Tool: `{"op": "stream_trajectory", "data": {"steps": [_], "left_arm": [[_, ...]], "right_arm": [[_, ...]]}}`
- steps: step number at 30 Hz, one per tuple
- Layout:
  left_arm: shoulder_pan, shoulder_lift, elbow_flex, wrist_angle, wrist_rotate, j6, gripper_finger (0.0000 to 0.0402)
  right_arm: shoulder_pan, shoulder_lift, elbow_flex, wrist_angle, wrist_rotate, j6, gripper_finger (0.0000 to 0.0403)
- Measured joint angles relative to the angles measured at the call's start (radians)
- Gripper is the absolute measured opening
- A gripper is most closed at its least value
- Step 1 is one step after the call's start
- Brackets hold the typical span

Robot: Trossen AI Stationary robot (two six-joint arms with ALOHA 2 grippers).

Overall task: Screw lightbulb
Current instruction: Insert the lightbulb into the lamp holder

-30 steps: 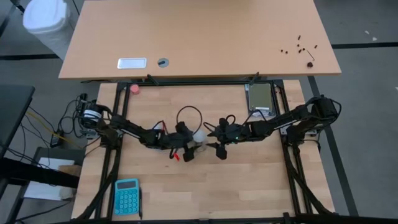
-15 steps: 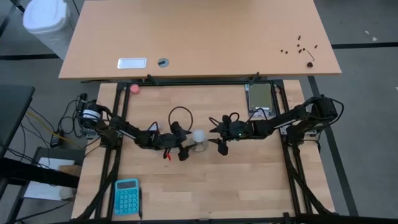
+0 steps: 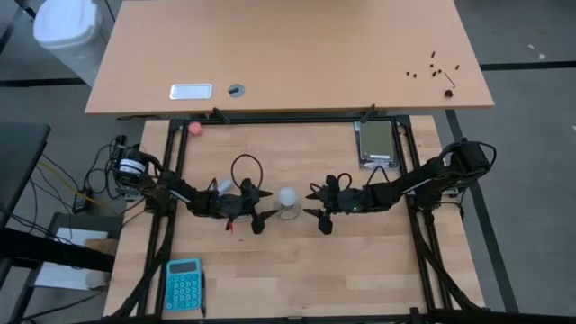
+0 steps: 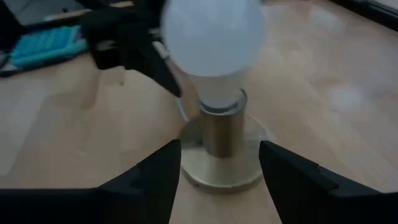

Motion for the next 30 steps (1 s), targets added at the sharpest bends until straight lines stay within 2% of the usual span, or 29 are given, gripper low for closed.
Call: {"op": "stream_trajectory", "data": {"steps": [8,13,23,30], "left_arm": [[0.021,0.0,0.017,-0.012,-0.005,-0.015,0.0326],[0.04,0.023,0.033,-0.061,-0.008,-0.023,0.0319],[0.039,0.186,0.084,0.103,0.053,0.066,0.0316],[0.039,0.261,0.116,0.194,0.034,0.127,0.0316]], "right_arm": [[-0.001,0.0,0.001,0.018,-0.001,-0.105,0.023],[-0.029,0.0,0.001,0.075,-0.002,-0.071,0.023],[-0.072,0.028,0.002,0.079,-0.01,-0.116,0.023],[-0.083,0.038,0.003,0.075,-0.012,-0.118,0.023]]}}
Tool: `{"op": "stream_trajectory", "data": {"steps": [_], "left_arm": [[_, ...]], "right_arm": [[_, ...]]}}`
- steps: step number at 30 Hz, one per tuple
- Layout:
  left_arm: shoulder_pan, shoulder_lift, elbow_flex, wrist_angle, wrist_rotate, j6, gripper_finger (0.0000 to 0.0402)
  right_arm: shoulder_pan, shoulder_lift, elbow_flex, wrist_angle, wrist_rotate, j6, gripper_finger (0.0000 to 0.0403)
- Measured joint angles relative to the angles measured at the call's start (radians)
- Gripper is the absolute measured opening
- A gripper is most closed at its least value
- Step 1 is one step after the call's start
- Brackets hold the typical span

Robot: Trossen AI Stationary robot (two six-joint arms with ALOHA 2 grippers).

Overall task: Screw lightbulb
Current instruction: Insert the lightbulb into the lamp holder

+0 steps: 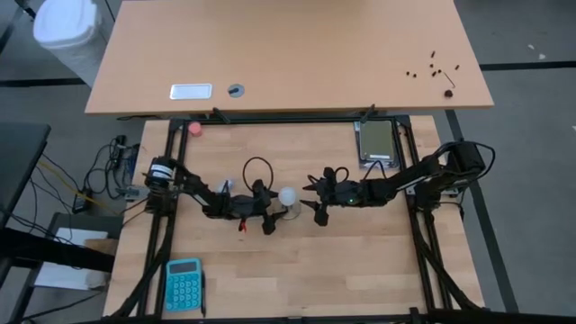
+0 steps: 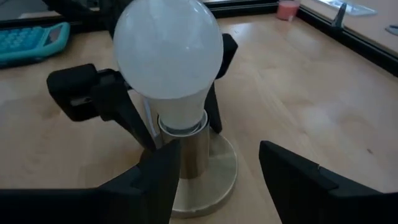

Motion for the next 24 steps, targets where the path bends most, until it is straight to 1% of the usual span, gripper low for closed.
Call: {"op": "stream_trajectory", "data": {"steps": [8,10,18,21,24], "left_arm": [[0.0,0.084,0.067,0.046,-0.021,0.084,0.0316],[0.0,0.093,0.08,0.072,-0.028,0.096,0.0316],[0.019,0.125,0.117,0.092,-0.033,0.118,0.0316],[0.022,0.139,0.119,0.095,-0.033,0.121,0.0311],[0.022,0.146,0.119,0.099,-0.033,0.141,0.0298]], "right_arm": [[0.0,0.0,0.0,0.007,0.0,0.015,0.023],[0.0,0.0,0.0,0.006,0.0,0.019,0.023],[0.0,0.0,0.0,0.007,0.0,0.023,0.023],[0.0,0.0,-0.001,0.007,0.0,0.023,0.023],[0.0,0.0,-0.001,0.007,0.0,0.023,0.023]]}}
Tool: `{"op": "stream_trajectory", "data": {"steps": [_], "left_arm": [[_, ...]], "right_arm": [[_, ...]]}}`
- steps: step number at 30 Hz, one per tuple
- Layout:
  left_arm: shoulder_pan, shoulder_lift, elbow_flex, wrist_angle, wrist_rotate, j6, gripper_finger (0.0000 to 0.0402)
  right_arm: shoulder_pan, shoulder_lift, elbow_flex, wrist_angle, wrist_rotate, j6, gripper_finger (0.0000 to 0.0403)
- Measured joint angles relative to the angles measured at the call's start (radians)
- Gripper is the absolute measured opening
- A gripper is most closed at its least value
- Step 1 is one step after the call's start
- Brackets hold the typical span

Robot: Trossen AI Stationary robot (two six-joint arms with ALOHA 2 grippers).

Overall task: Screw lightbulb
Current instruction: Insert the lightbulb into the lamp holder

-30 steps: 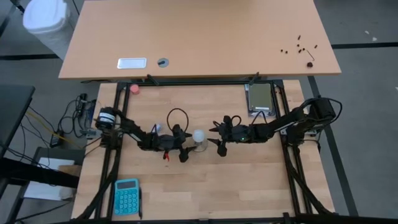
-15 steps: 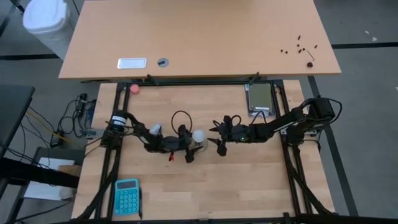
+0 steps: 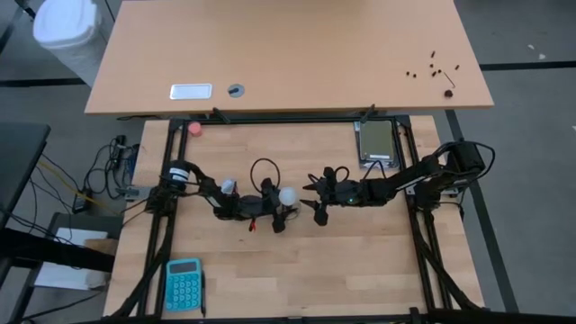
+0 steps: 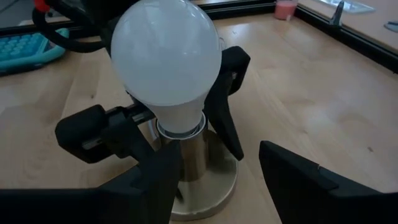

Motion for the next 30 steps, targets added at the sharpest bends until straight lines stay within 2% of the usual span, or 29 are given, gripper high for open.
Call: {"op": "stream_trajectory", "data": {"steps": [9,17,23,26,30], "left_arm": [[0.0,0.0,0.001,-0.019,0.002,0.0,0.0242],[0.0,-0.002,-0.001,-0.025,0.003,-0.001,0.022],[0.0,-0.002,-0.002,-0.028,0.003,-0.001,0.0218],[0.008,-0.002,-0.002,-0.029,0.019,-0.001,0.0218],[0.018,-0.002,-0.002,-0.027,0.053,0.003,0.0218]], "right_arm": [[0.0,0.0,0.0,0.0,0.0,-0.005,0.023],[0.02,0.0,-0.001,0.012,-0.05,-0.005,0.023],[0.021,0.04,-0.086,0.275,-0.06,-0.034,0.023],[-0.004,0.105,-0.13,0.431,-0.115,-0.034,0.023],[-0.021,0.194,-0.122,0.504,-0.171,-0.071,0.023]]}}
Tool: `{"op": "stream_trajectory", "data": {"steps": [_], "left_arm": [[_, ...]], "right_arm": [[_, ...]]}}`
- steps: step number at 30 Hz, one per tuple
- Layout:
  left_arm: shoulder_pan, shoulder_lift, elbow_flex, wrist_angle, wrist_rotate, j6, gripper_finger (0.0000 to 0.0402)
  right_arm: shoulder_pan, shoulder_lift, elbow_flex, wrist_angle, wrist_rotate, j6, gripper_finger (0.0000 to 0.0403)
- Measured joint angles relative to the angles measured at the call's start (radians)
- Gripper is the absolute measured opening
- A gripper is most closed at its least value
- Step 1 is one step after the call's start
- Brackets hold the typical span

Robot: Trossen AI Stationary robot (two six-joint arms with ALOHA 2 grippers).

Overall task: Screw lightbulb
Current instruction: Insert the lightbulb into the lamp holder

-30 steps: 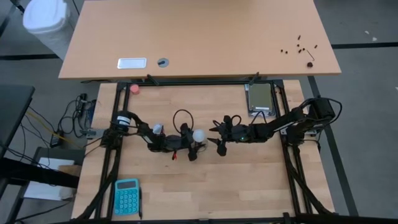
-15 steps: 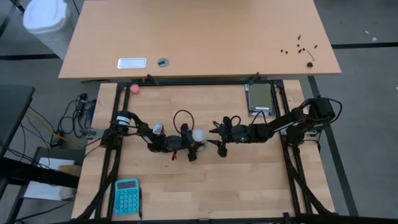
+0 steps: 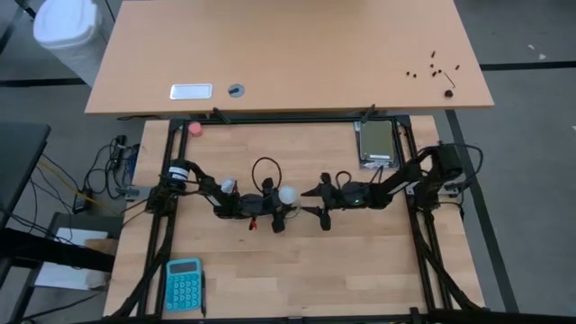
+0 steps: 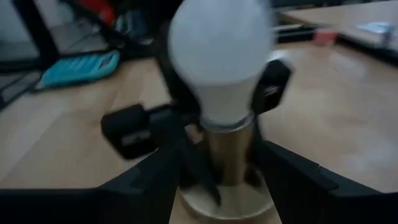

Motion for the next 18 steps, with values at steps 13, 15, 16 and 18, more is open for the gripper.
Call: {"op": "stream_trajectory", "data": {"steps": [13,15,16,18], "left_arm": [[0.013,0.0,0.001,-0.005,0.025,-0.001,0.0218],[0.014,0.0,0.001,-0.005,0.025,-0.001,0.0218],[0.013,0.0,0.001,-0.005,0.025,-0.002,0.0218],[0.013,0.0,0.001,-0.005,0.026,-0.005,0.0218]], "right_arm": [[-0.055,0.065,0.03,0.085,-0.131,-0.114,0.0236],[-0.065,0.066,0.036,0.08,-0.169,-0.113,0.0236],[-0.067,0.067,0.041,0.077,-0.178,-0.113,0.0237],[-0.067,0.067,0.05,0.073,-0.18,-0.114,0.0236]]}}
